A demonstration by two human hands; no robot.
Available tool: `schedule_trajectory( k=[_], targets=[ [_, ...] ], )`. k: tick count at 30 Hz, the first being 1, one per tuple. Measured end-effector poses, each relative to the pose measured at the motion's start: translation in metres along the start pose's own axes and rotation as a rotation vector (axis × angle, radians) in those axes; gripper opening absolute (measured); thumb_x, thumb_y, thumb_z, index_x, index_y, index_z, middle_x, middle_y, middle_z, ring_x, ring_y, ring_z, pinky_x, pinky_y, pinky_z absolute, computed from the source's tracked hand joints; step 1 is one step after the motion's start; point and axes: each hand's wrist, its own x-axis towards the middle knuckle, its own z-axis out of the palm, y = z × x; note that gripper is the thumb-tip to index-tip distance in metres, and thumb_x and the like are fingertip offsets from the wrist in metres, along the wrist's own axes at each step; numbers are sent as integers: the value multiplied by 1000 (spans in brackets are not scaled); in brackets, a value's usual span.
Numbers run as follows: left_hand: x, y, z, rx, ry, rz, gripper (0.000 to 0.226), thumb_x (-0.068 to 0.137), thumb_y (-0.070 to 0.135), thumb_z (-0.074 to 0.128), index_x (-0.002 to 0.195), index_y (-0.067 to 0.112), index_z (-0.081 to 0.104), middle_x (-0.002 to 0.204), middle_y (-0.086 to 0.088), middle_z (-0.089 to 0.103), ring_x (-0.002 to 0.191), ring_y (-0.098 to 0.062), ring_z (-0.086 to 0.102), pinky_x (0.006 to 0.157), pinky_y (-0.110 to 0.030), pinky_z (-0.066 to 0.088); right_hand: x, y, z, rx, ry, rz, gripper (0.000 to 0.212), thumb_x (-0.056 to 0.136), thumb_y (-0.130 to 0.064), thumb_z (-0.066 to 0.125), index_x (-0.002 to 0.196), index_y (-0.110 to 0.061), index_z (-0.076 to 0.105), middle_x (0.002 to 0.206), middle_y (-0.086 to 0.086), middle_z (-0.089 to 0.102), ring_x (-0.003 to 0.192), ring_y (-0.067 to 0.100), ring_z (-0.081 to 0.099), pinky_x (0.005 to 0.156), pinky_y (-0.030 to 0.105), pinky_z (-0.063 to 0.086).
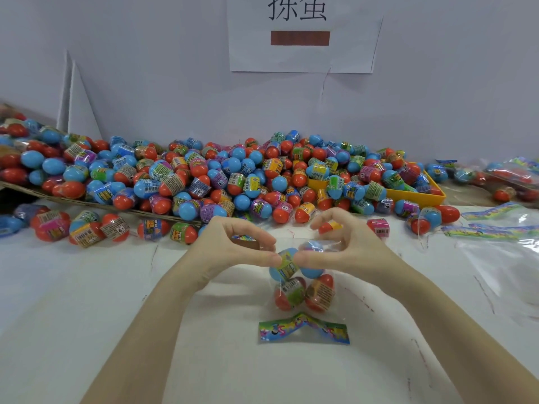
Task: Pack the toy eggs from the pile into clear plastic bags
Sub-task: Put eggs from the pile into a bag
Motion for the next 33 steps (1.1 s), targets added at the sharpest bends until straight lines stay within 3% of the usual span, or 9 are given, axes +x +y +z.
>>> schedule_trajectory(
  k=[4, 7, 9, 13, 16, 21, 24, 29, 33],
  targets=[
    [0, 0, -2, -10, -7, 15, 28, 40, 24, 82, 67, 20, 76, 74, 0, 73, 72, -11, 70, 64, -13, 51, 0, 0, 2, -11, -73, 50, 59, 33, -47, 81, 86, -35, 59, 107, -7, 56, 89, 5, 59, 65, 19, 53],
    [-1, 0, -4, -35, -9, 35, 27, 43, 21, 81, 70, 21, 76, 76, -1, 74, 74, -11, 71, 65, -12, 50, 0, 4, -7, 166, -155, 56, 58, 46, -28, 80, 100, -23, 60, 93, 10, 69, 81, 16, 68, 65, 26, 56],
    [-3, 0, -4, -49, 5, 40, 25, 45, 16, 80, 70, 21, 75, 76, 0, 74, 73, -10, 71, 65, -11, 50, 0, 6, -11, 249, -221, 72, 49, 61, -16, 75, 106, -21, 57, 85, 6, 73, 79, 15, 69, 62, 23, 55],
    [-2, 2, -5, -56, 68, 7, 44, 49, 7, 86, 84, 27, 71, 86, 5, 74, 76, -10, 71, 64, -14, 52, 2, 11, -13, 273, -216, 57, 46, 77, 5, 64, 109, -27, 55, 90, 15, 71, 79, 18, 70, 61, 24, 56],
    [-3, 1, 3, -107, 10, -131, 55, 56, 32, 87, 106, 28, 62, 91, 1, 73, 82, -10, 70, 65, -23, 57, 2, 11, -12, 304, -185, 7, 51, 75, 8, 65, 112, -25, 55, 97, 23, 68, 80, 20, 70, 61, 24, 55],
    [-6, 4, 12, -13, -180, -172, 21, 59, 37, 71, 73, 24, 77, 76, -3, 74, 68, -10, 69, 61, -19, 54, 4, 16, -12, 301, -251, 15, 53, 78, 9, 61, 119, -23, 52, 85, 10, 72, 74, 15, 69, 59, 22, 54],
    [-4, 2, 7, -70, -178, -136, 21, 57, 31, 73, 76, 22, 78, 73, 1, 73, 66, -6, 68, 59, -17, 53, 3, 18, -15, 398, -287, 53, 54, 79, 6, 59, 127, -17, 49, 86, 16, 70, 78, 19, 69, 63, 25, 55],
    [-2, 0, 7, -170, -125, -76, 5, 64, 23, 73, 63, 20, 77, 62, 4, 70, 59, -6, 67, 55, -16, 52, -1, 10, -16, 375, -349, -4, 77, 48, -52, 83, 116, -27, 55, 96, 2, 72, 85, 16, 68, 65, 22, 54],
    [-2, -2, 7, -95, -142, -98, 9, 63, 27, 80, 70, 22, 78, 69, 2, 73, 63, -6, 68, 57, -16, 51, -2, 3, -7, 124, -352, 6, 39, 62, -44, 80, 96, -34, 63, 88, -6, 73, 80, 8, 69, 57, 16, 50]
  ],
)
